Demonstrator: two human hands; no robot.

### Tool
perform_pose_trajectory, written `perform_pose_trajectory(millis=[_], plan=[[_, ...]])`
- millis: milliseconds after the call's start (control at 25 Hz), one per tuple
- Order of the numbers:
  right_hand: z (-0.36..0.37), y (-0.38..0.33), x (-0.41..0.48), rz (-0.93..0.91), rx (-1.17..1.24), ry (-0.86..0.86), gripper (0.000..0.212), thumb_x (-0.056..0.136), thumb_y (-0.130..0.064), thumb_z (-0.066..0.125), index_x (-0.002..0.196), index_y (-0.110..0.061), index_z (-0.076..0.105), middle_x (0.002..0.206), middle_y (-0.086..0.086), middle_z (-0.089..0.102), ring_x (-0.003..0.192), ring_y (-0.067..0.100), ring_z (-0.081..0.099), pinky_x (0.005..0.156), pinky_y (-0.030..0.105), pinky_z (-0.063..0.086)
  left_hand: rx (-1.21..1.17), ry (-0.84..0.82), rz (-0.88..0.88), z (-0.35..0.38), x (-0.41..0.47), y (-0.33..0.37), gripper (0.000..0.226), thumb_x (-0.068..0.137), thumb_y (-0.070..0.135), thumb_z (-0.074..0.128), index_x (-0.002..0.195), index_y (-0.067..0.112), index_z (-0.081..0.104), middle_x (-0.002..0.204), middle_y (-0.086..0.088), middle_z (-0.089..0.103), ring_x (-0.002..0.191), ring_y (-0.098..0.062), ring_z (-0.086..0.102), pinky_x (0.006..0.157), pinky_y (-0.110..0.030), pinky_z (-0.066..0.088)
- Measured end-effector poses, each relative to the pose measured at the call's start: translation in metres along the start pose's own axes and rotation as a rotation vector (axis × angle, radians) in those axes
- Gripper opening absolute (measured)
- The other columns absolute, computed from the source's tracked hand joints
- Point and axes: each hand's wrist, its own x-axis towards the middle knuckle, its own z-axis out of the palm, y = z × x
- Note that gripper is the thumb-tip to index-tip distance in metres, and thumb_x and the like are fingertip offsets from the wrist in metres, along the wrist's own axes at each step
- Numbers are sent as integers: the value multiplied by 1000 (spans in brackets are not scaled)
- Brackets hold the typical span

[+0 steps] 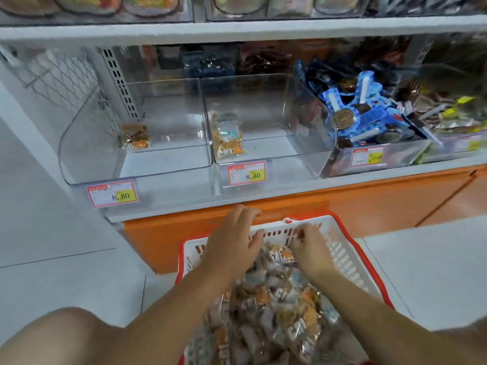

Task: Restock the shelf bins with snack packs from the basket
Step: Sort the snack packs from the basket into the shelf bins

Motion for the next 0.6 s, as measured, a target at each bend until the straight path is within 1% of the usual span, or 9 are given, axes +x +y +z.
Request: perform_pose_trajectory(millis=[40,120,200,240,320,400,480,520,600], plan=[[12,16,-4,8,-154,-170,31,90,-31,54,119,-21,52,121,4,56,109,24,55,94,42,48,27,-111,-68,14,-11,-4,43,99,35,48,140,25,42,135,7,44,119,-11,49,89,-23,46],[28,32,-11,-54,-402,-386,75,88,-47,58,150,-22,23,156,6,23,144,30,22,117,42,23,65,-280,-196,36,-32,-14,50,100,36,46,147,24,34,151,7,32,137,-12,36,108,-29,36],[37,29,-11,-135,-529,-417,91,88,-56,54,155,-29,-1,163,3,0,149,33,-1,120,47,5,41,-386,-310,54,-51,-24,54,100,35,47,149,23,31,156,4,26,142,-14,30,113,-31,32],[42,25,-10,-170,-569,-418,90,89,-55,52,154,-32,-5,163,3,-4,149,34,-2,120,49,4,26,-418,-360,60,-59,-27,54,99,35,48,150,23,30,157,4,25,142,-15,30,113,-31,33],[50,17,-6,-182,-573,-407,79,93,-43,53,153,-37,1,163,5,3,147,35,12,119,48,14,6,-434,-412,70,-69,-28,54,99,35,49,149,25,32,156,6,28,140,-14,34,112,-31,34],[56,14,-7,-193,-542,-310,66,93,-25,56,149,-39,23,152,5,27,134,32,33,111,41,33,-57,-396,-473,74,-73,-24,50,99,36,49,146,26,36,150,8,38,131,-9,42,106,-27,39],[59,13,-12,-251,-443,-163,48,93,-22,55,139,-34,45,138,1,43,123,27,43,102,36,42,-193,-336,-610,73,-71,-19,42,101,40,45,141,27,43,125,14,55,102,1,53,85,-18,44],[59,11,-18,-298,-354,-91,40,94,-24,56,133,-31,54,134,1,49,120,26,47,99,36,45,-286,-319,-706,73,-69,-18,42,101,45,41,138,27,47,111,17,58,91,4,54,78,-17,45],[59,2,-34,-406,-155,11,29,91,-24,64,119,-26,66,128,4,57,115,27,54,94,37,50,-723,-248,-962,71,-63,-20,51,97,57,40,131,24,57,104,8,67,92,-7,63,83,-29,53]])
